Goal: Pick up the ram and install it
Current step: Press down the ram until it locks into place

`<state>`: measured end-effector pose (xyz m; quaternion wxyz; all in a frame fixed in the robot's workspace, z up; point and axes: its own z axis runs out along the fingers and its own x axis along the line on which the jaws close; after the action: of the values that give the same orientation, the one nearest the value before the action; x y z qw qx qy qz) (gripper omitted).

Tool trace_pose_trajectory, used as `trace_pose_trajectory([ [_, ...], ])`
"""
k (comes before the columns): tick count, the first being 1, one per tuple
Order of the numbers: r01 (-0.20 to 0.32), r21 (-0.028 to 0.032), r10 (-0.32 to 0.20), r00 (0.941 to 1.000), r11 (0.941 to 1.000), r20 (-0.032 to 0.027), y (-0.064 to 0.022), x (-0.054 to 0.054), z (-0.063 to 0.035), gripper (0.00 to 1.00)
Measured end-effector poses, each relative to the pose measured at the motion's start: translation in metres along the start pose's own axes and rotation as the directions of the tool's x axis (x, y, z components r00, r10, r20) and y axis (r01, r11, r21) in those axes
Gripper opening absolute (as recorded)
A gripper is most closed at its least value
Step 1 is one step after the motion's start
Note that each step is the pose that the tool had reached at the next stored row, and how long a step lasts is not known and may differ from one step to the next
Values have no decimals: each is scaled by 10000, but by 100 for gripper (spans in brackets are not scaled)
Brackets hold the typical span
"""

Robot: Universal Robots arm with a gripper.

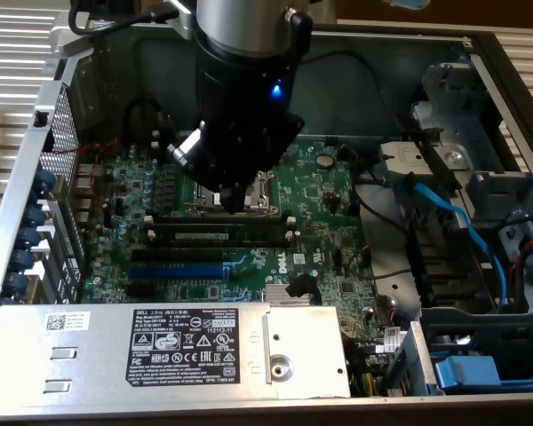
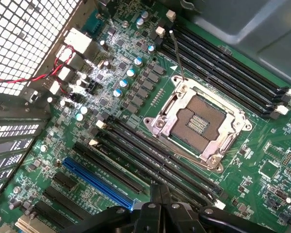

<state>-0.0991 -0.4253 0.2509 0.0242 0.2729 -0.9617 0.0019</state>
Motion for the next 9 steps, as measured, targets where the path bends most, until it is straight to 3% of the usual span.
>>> trace_pose_trajectory([
  [9, -919, 41, 919, 9956, 9958, 156, 0, 0, 0, 10],
])
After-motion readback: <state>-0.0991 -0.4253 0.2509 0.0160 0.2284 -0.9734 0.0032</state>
